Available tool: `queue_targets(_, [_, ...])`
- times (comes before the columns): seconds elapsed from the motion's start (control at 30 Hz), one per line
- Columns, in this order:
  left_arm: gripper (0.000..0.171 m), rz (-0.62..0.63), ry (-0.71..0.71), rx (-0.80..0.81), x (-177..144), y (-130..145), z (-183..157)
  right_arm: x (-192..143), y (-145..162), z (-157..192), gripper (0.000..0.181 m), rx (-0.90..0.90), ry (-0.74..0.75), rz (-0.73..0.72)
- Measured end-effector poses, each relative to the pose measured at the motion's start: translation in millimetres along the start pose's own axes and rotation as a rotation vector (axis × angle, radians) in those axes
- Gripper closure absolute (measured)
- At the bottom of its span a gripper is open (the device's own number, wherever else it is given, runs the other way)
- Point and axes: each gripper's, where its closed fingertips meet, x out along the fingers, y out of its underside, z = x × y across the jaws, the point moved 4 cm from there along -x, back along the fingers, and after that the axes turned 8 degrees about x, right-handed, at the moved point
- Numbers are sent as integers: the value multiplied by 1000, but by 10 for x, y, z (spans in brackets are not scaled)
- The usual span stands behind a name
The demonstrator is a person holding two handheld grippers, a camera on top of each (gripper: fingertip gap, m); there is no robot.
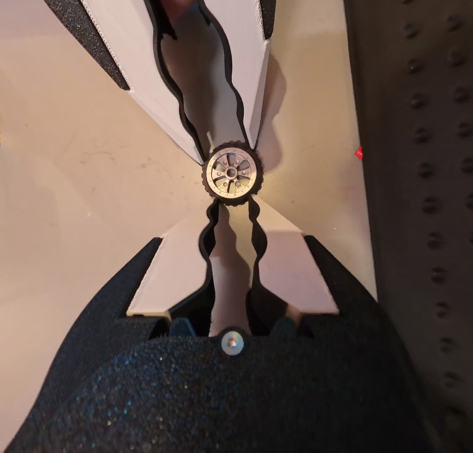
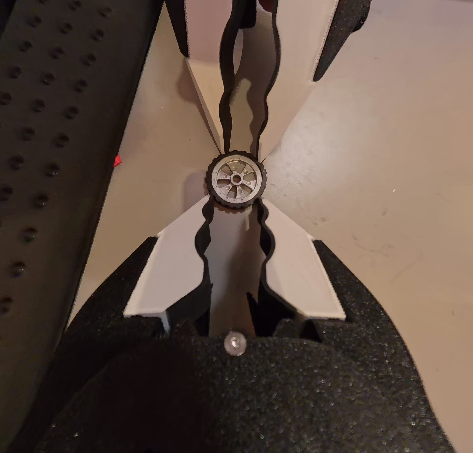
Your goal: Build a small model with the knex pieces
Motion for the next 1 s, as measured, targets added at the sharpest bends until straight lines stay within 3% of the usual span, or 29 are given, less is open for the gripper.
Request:
queue_targets(0.13, [151,-25,8,-78,-29,74,-6,-6,25,4,147,18,-2,-20])
queue_targets(0.23, [147,-35,-31,-108,-64,118,-26,-12,-21,11,120,37,-22,-42])
queue_targets(0.3, [145,-48,-30,-133,-65,128,-28,31,-26,3,112,29,-14,-33])
queue_targets(0.43, [148,-78,-16,-146,-26,91,-11,134,-122,-5,114,-1,4,-54])
queue_targets(0.6, [150,-86,11,-100,10,34,0,177,-164,17,135,-14,-10,-59])
queue_targets(1.0, [153,-51,-14,-12,21,6,-6,184,-173,22,144,-21,3,-69])
